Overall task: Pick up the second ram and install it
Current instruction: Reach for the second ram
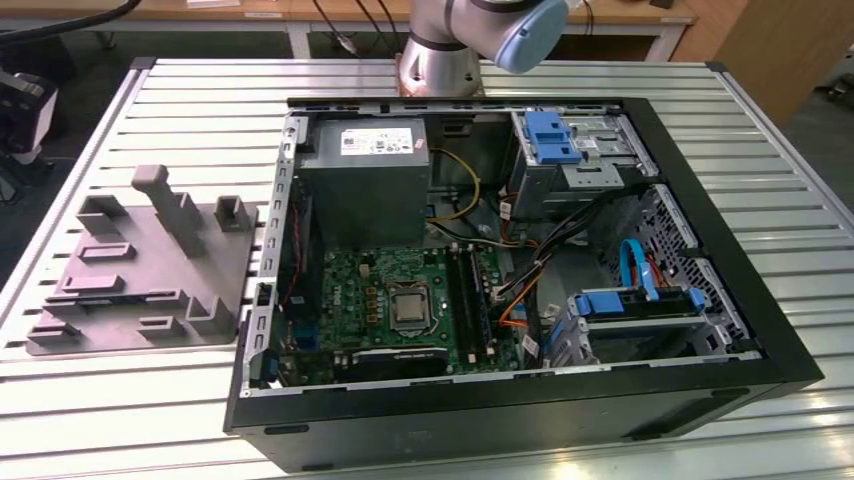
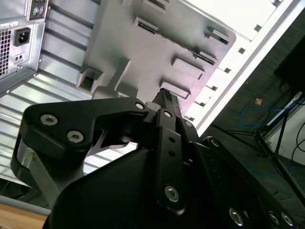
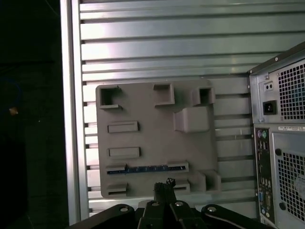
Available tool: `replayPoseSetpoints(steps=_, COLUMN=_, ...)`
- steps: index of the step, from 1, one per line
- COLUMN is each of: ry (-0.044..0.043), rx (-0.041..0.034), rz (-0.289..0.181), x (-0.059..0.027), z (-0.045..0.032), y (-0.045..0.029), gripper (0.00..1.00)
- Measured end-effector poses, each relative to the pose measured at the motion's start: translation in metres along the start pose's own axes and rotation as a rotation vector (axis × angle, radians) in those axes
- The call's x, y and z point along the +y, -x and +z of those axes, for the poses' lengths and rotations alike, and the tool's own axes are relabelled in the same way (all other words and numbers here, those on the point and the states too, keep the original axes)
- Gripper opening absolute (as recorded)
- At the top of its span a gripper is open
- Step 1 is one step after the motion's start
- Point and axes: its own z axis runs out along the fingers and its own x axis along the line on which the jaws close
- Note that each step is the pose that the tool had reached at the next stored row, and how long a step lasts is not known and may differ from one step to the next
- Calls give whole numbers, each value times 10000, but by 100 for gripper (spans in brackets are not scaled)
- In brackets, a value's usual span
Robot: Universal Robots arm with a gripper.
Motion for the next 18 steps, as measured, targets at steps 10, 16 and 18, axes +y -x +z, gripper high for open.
replayPoseSetpoints(steps=10, ry=-5, rx=53, rz=2, x=-79, z=159, y=2, gripper=10)
replayPoseSetpoints(steps=16, ry=-7, rx=75, rz=4, x=-103, z=228, y=1, gripper=10)
replayPoseSetpoints(steps=18, ry=-9, rx=78, rz=3, x=-104, z=229, y=2, gripper=10)
